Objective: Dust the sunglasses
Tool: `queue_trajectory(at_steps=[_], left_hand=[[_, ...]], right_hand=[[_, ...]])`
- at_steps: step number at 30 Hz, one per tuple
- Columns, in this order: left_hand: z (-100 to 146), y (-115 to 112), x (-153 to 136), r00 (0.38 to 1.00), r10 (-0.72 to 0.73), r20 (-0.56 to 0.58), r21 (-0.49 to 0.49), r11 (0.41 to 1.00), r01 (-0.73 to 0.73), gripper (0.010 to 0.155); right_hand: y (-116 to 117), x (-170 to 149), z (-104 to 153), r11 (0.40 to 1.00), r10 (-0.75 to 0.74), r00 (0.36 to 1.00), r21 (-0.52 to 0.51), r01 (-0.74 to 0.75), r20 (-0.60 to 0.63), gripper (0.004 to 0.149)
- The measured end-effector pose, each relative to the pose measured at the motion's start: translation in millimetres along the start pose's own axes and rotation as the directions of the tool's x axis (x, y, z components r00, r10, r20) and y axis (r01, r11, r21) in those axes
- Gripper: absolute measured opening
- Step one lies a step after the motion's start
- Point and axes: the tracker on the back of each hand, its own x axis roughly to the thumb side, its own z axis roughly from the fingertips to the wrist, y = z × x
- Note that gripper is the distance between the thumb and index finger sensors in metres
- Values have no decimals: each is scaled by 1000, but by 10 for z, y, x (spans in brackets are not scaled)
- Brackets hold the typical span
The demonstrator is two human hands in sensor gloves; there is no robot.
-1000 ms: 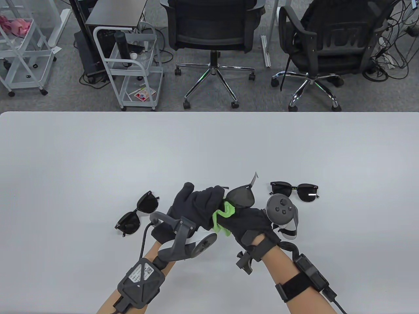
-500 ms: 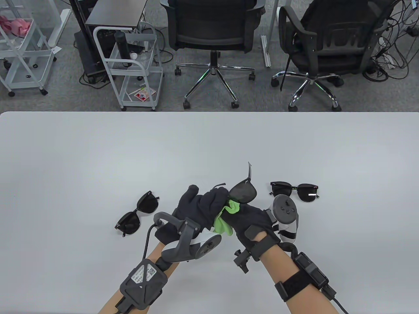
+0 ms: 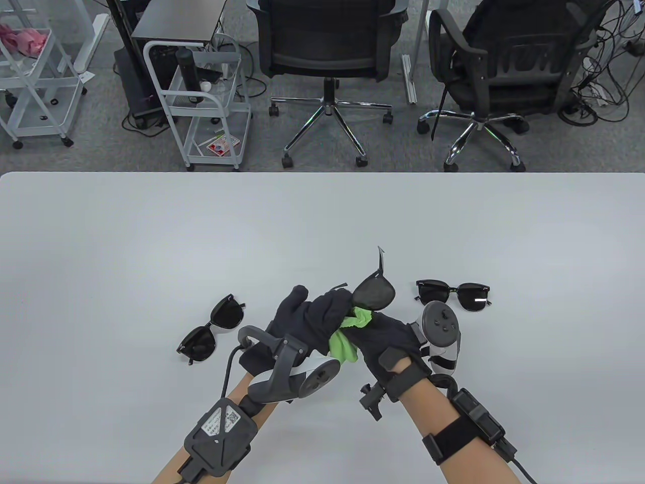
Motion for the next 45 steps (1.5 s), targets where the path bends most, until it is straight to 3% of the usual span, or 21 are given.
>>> queue_trajectory(at_steps=[2, 6, 9, 16, 21, 24, 30, 32, 34, 37, 40, 43, 45], left_hand=[[10, -11, 7, 1000, -15, 12, 2, 1000, 15, 98], [-3, -2, 51, 1000, 6, 14, 7, 1000, -6, 99], [-19, 22, 58, 1000, 28, 5, 11, 1000, -28, 99], [8, -1, 9, 1000, 11, 13, -1, 1000, -11, 98], [-3, 16, 86, 1000, -1, 30, 15, 1000, 1, 99], [-10, 22, 93, 1000, 19, 22, 14, 1000, -19, 100], [-8, 10, 49, 1000, -2, 1, -2, 1000, 2, 101], [0, -4, 65, 999, -44, -15, 8, 999, 44, 101], [-2, -1, 71, 997, -67, -33, 18, 998, 68, 101], [-10, 22, 100, 998, -33, -56, 24, 999, 34, 100], [-31, 25, 117, 997, -52, -52, 28, 998, 54, 100], [-33, -11, 80, 998, -5, -65, -2, 1000, 5, 99], [-31, -32, 34, 997, 3, -73, -19, 1000, -5, 98]], right_hand=[[0, -11, 2, 1000, 24, 1000, 11, -24, -16, 45], [-20, 64, 3, 982, 159, 987, -100, -158, 5, 40], [-29, 82, 23, 978, 155, 988, -148, -149, 28, 40], [-11, -5, 8, 1000, 13, 1000, 7, -12, -19, 44], [-8, 94, 11, 975, 192, 981, -118, -190, 3, 39], [-4, 94, 39, 969, 184, 983, -170, -178, 18, 39], [36, 8, 6, 1000, -10, 1000, -8, 10, -9, 45], [78, 13, 1, 1000, 18, 1000, 13, -18, -13, 46], [90, 41, 8, 998, 66, 998, -21, -66, 5, 46], [55, 177, 37, 945, 278, 960, -187, -267, 35, 40], [57, 171, 64, 941, 258, 966, -234, -244, 30, 40], [52, 168, 54, 938, 288, 957, -209, -275, 33, 43], [60, 159, 25, 969, 221, 975, -116, -217, 29, 47]])
